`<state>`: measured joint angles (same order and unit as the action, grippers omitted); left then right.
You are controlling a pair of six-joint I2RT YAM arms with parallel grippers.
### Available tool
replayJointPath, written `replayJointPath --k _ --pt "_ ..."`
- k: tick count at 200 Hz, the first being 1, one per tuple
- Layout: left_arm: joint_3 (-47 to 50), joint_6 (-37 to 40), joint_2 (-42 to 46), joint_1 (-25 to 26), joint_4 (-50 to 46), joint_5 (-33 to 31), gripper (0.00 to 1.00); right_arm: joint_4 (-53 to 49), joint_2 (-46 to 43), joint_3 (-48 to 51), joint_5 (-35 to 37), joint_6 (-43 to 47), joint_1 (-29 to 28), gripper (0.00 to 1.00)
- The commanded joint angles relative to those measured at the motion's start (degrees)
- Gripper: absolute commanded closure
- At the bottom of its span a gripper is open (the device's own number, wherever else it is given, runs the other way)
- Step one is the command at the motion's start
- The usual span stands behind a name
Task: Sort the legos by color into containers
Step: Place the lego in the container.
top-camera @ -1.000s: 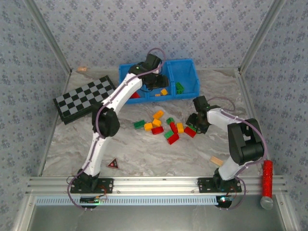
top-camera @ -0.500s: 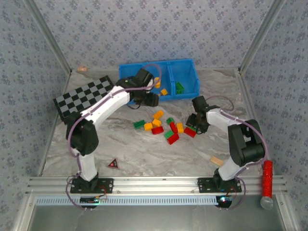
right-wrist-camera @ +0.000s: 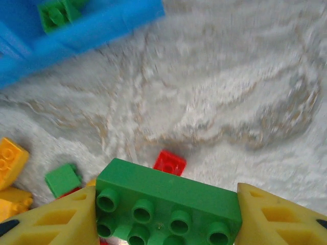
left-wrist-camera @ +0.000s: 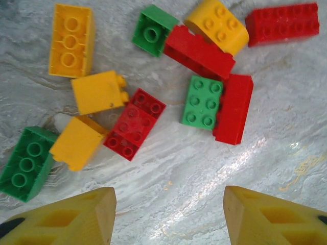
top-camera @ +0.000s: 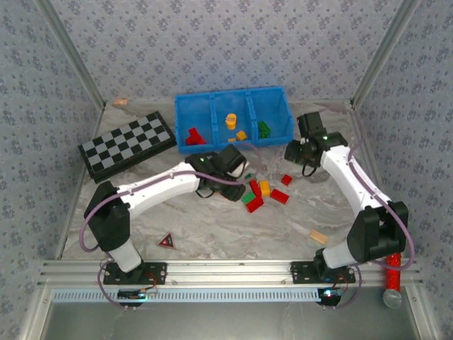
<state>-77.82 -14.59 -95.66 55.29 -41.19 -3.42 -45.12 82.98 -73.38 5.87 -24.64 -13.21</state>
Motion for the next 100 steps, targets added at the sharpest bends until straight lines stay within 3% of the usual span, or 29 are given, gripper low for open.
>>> replayJointPath --k 1,45,100 --pt "1.75 -2.16 -0.06 3.42 4.59 -6.82 0.43 -1.57 2.9 -6.98 2.31 6.49 0.3 0.56" --pt "5.35 -2.21 -3.05 9.65 10.95 -15.01 0.43 -0.25 11.84 -20.74 3.77 9.88 -0.36 0.56" --pt "3.12 2.95 -9.15 11.68 14.32 -16.64 0.43 2.11 24.55 -31.35 0.78 13.51 -0.47 0.56"
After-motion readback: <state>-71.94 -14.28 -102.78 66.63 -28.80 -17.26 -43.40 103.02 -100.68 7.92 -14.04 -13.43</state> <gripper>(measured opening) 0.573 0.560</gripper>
